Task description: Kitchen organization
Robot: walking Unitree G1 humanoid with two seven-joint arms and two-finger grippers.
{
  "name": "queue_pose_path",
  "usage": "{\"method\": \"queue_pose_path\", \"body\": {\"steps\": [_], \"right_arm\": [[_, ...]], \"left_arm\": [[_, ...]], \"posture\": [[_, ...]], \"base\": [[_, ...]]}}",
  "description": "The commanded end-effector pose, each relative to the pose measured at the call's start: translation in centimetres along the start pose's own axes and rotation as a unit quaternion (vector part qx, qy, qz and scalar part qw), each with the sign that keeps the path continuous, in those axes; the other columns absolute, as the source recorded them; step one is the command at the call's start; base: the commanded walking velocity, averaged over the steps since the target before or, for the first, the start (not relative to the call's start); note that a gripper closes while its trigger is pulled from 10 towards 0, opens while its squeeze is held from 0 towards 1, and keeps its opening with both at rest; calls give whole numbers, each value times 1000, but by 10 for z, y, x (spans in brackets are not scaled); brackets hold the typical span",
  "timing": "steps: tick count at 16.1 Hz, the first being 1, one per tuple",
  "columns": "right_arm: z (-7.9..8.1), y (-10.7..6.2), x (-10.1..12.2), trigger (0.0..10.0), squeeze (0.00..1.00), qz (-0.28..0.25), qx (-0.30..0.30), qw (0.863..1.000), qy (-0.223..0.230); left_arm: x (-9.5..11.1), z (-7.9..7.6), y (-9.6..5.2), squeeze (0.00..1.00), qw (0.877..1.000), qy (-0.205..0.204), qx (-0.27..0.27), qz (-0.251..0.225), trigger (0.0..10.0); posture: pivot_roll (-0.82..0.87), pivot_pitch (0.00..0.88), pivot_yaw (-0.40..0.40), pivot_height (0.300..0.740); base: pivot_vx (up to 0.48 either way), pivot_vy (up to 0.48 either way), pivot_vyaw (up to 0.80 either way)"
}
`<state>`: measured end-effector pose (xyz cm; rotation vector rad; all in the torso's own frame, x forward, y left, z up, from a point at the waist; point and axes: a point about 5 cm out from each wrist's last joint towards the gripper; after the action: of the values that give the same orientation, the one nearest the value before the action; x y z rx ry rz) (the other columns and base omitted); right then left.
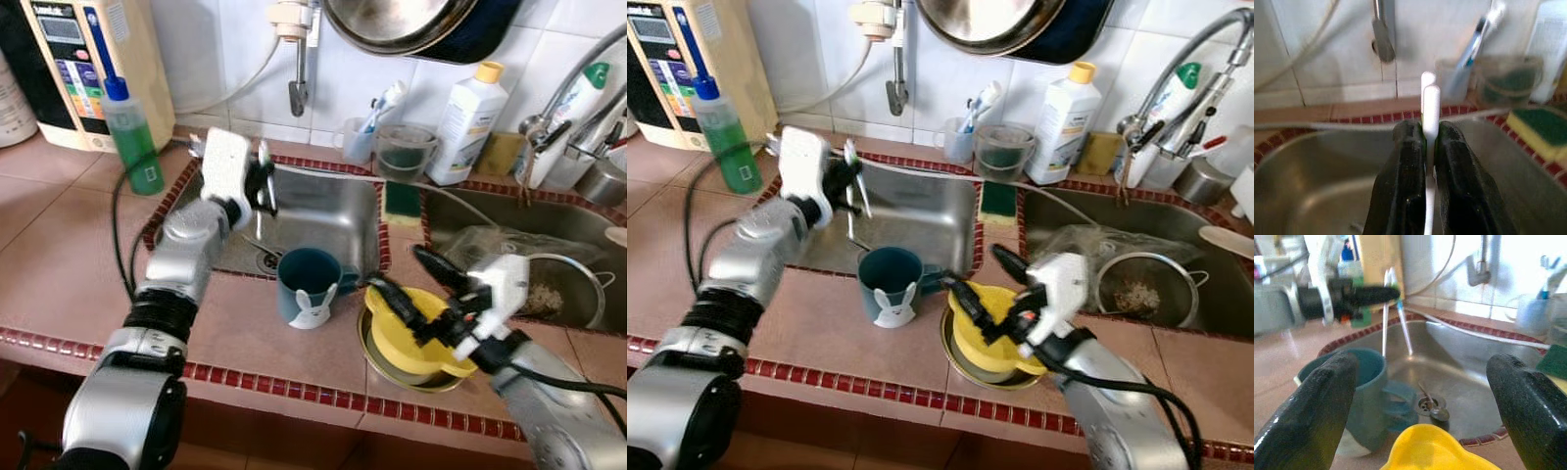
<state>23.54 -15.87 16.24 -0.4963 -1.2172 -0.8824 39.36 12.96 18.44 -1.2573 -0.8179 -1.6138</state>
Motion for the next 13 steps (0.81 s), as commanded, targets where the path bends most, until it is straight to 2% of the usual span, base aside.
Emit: {"method": "queue_pose_path", "body": {"steps": [1, 4, 9, 13], "right_arm": [[0, -4, 6, 10000, 0, -14, -13, 1000, 5], [3, -11, 5, 10000, 0, -20, -27, 999, 19], [16, -16, 0, 10000, 0, -18, -36, 999, 36], [18, -21, -1, 10000, 0, -14, -44, 998, 40]], "left_arm": [[7, -3, 5, 0, 1000, 14, -11, -11, 10000], [1, -9, 8, 0, 1000, 4, -29, -6, 10000], [-19, -34, 10, 0, 996, 14, -91, 20, 10000], [-30, -40, 8, 0, 994, 2, -101, 38, 10000]], "posture": [[-164, 0, 12, 740], [-192, 0, 37, 740], [-216, 23, 58, 740], [-223, 39, 65, 740]], "base": [[0, 0, 0], [0, 0, 0], [0, 0, 0], [0, 0, 0]]}}
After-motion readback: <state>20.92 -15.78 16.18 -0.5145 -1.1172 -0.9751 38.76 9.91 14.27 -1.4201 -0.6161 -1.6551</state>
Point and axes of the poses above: a point about 5 cm out from each wrist's last joint towards the gripper, its own y axis pointing out of the wrist towards the gripper, its own x axis along the axis of the wrist's last joint, z = x × y, and after that the axes turned 11 degrees about y, right-handed
